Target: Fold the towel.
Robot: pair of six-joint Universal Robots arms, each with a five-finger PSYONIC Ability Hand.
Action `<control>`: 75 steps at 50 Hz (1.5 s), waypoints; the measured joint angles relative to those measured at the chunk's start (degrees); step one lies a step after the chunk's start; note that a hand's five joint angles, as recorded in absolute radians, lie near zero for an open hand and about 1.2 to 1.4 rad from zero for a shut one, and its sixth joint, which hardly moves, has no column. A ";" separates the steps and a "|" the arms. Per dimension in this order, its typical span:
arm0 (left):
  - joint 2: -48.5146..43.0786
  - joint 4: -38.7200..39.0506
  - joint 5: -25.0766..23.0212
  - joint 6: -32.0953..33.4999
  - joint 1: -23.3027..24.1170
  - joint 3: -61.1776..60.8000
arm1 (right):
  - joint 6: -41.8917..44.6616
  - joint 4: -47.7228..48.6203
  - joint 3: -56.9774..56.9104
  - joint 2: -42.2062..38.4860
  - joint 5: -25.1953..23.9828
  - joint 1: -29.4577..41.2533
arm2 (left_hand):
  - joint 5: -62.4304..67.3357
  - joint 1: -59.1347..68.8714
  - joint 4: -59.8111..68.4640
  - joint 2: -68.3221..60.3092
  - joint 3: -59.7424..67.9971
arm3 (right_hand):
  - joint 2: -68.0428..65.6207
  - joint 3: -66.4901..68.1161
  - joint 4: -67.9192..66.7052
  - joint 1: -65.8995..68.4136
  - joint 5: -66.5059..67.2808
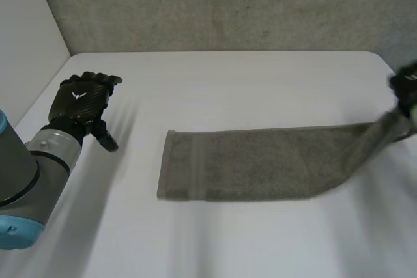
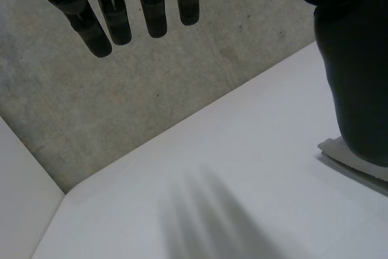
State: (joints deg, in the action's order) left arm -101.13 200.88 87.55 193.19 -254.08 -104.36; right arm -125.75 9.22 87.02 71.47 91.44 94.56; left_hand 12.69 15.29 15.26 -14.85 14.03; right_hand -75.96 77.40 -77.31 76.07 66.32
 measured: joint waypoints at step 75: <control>-14.74 0.16 7.39 0.73 16.88 7.81 | -23.07 6.22 20.58 -2.98 -6.29 18.05 | -0.09 -0.08 0.00 0.00 0.00 | 39.47 -40.11 40.06 -38.80 -38.73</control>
State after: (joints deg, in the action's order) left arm -115.87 201.04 94.94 193.92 -237.20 -96.55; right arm -148.82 15.43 107.60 68.49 85.15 112.61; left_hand 12.60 15.22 15.26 -14.85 14.03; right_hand -36.49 37.29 -37.25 37.27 27.59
